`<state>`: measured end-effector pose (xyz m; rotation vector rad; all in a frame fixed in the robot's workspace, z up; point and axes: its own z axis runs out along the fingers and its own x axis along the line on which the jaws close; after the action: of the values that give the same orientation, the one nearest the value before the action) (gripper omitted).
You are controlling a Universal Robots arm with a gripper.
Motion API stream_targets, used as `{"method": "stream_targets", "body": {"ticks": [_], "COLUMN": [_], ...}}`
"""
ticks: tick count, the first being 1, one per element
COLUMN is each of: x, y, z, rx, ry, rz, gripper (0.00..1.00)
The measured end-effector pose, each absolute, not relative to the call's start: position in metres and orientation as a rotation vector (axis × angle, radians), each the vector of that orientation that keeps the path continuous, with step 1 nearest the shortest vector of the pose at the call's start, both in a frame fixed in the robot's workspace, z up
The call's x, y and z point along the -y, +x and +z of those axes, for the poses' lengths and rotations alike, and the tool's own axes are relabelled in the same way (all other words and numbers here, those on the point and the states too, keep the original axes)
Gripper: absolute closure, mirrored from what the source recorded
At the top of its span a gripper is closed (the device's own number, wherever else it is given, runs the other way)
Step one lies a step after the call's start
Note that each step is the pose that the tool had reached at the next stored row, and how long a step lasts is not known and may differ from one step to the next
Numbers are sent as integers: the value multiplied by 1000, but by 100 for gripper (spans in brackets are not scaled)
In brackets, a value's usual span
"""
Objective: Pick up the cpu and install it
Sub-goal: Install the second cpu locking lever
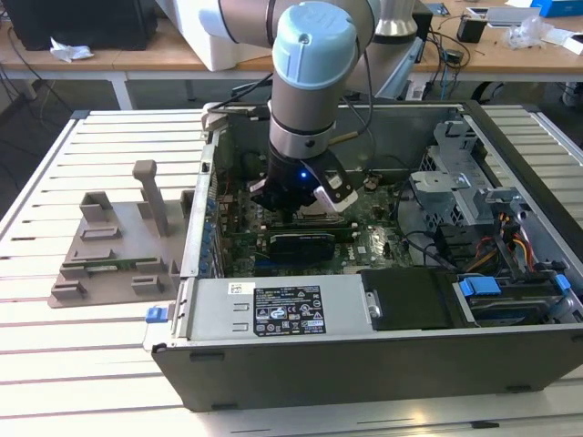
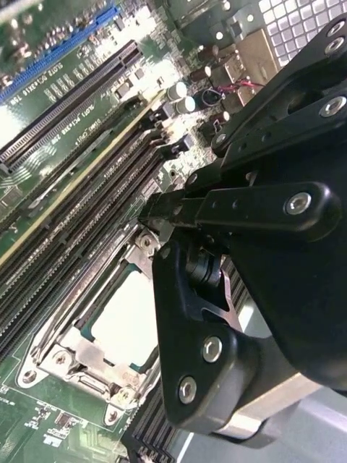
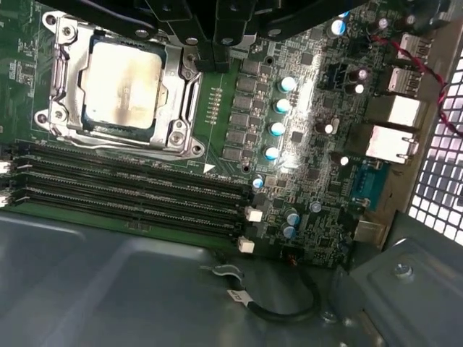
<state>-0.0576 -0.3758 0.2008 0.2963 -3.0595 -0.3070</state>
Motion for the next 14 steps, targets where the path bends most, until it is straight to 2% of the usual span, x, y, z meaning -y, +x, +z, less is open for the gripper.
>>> {"method": "stream_targets", "body": {"ticks": [5,8,14], "x": [376,375,354], "y": [-53,-52,-31], "z": [199,221,222], "rx": [3051,3052,3037], "ry": [295,295,291], "rz": [-319,-320,-302], "gripper": [89,89,89]}}
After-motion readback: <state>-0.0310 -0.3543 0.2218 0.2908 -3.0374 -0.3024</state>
